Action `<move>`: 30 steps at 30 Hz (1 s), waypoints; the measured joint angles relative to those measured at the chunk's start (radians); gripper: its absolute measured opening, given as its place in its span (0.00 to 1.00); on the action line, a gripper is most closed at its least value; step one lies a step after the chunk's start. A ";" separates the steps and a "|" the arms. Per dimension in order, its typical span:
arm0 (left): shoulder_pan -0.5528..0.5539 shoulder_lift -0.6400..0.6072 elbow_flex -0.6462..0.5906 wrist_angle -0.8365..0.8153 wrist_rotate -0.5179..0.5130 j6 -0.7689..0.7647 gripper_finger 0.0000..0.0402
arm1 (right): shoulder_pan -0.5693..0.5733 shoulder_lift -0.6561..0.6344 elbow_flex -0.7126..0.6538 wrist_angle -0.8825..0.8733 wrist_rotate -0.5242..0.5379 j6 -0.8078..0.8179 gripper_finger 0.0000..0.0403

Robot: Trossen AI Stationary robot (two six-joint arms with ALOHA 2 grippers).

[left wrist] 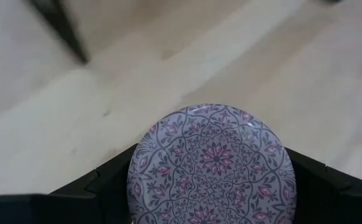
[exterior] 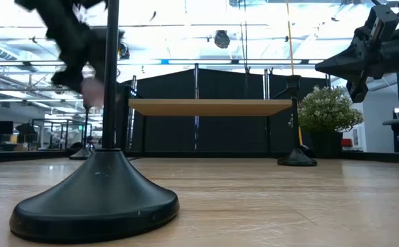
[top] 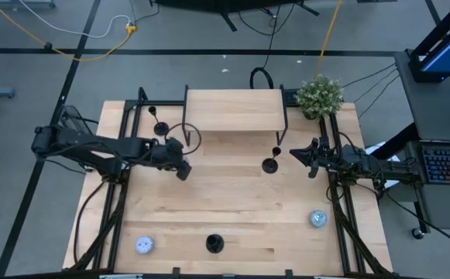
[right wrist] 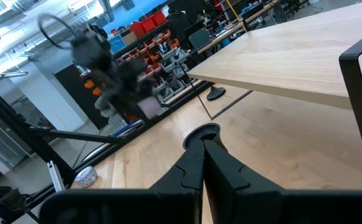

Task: Pick & Place candle stick holders
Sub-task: Put the pink patterned scented candle on the shelf

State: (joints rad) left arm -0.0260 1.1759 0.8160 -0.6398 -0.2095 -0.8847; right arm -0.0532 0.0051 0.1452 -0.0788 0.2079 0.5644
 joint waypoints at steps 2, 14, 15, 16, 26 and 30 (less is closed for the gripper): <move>-0.010 0.004 0.090 -0.029 -0.016 0.015 0.74 | 0.000 0.000 0.000 0.000 0.000 0.000 0.00; 0.057 0.166 0.626 -0.242 -0.133 0.197 0.74 | 0.000 0.000 0.000 0.000 0.000 -0.002 0.00; 0.070 0.193 0.665 -0.256 -0.134 0.224 0.74 | 0.000 0.000 0.000 0.000 0.000 -0.002 0.00; 0.082 0.223 0.703 -0.267 -0.134 0.252 0.74 | 0.000 0.000 0.000 0.000 0.000 -0.002 0.00; 0.221 0.517 1.025 -0.396 -0.134 0.470 0.74 | 0.000 0.000 0.000 0.000 0.000 -0.001 0.00; 0.293 0.583 1.075 -0.437 -0.139 0.519 0.74 | 0.000 0.000 0.000 0.000 0.000 -0.001 0.00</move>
State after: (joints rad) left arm 0.2674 1.7588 1.8912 -1.0773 -0.3485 -0.3661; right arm -0.0528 0.0050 0.1452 -0.0792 0.2077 0.5636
